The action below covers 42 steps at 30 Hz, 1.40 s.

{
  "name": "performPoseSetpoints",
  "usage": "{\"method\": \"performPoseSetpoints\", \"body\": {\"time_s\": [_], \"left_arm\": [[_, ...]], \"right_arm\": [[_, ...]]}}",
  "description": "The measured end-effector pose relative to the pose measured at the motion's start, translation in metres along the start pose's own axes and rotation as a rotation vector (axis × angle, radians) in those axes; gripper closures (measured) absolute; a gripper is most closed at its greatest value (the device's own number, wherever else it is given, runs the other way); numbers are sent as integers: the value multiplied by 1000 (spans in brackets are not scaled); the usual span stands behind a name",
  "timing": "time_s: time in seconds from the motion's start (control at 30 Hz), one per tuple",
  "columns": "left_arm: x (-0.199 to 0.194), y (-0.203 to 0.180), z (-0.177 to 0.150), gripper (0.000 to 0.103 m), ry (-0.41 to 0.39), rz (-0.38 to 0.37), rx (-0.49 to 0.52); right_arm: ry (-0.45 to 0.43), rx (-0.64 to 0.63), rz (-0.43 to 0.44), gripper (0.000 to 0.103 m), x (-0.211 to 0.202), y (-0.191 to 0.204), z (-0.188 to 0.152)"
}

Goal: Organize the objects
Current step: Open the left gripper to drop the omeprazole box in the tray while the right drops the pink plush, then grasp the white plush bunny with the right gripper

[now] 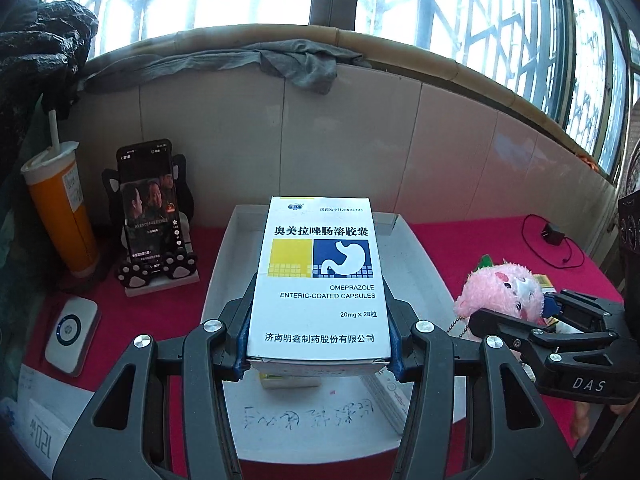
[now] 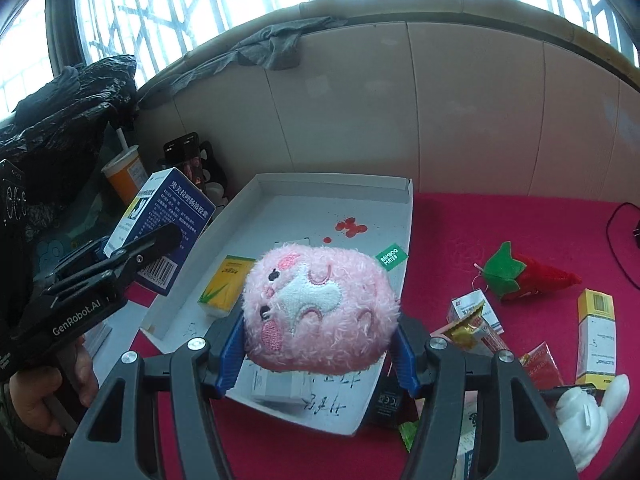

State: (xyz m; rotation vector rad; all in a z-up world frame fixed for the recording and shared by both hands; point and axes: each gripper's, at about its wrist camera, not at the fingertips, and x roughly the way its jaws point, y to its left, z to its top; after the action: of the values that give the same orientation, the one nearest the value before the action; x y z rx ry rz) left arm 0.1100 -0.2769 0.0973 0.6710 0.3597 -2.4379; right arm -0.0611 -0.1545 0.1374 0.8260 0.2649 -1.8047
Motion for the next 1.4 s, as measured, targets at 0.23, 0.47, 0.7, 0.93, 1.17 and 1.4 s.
{"method": "performPoseSetpoints", "body": {"time_s": [0.23, 0.47, 0.7, 0.93, 1.17, 1.4], "left_arm": [[33, -5, 14, 52, 6, 44, 49], [47, 10, 21, 43, 33, 34, -25], [23, 5, 22, 0, -62, 59, -16], [-33, -7, 24, 0, -174, 36, -80], [-70, -64, -5, 0, -176, -139, -15], [-60, -131, -58, 0, -54, -281, 83]], "right_arm": [[23, -20, -58, 41, 43, -1, 15], [43, -10, -62, 39, 74, 7, 16], [-22, -7, -54, 0, 67, 5, 14], [-142, 0, -36, 0, 4, -1, 4], [-330, 63, -56, 0, -112, -64, -23], [-327, 264, -217, 0, -166, -162, -88]]}}
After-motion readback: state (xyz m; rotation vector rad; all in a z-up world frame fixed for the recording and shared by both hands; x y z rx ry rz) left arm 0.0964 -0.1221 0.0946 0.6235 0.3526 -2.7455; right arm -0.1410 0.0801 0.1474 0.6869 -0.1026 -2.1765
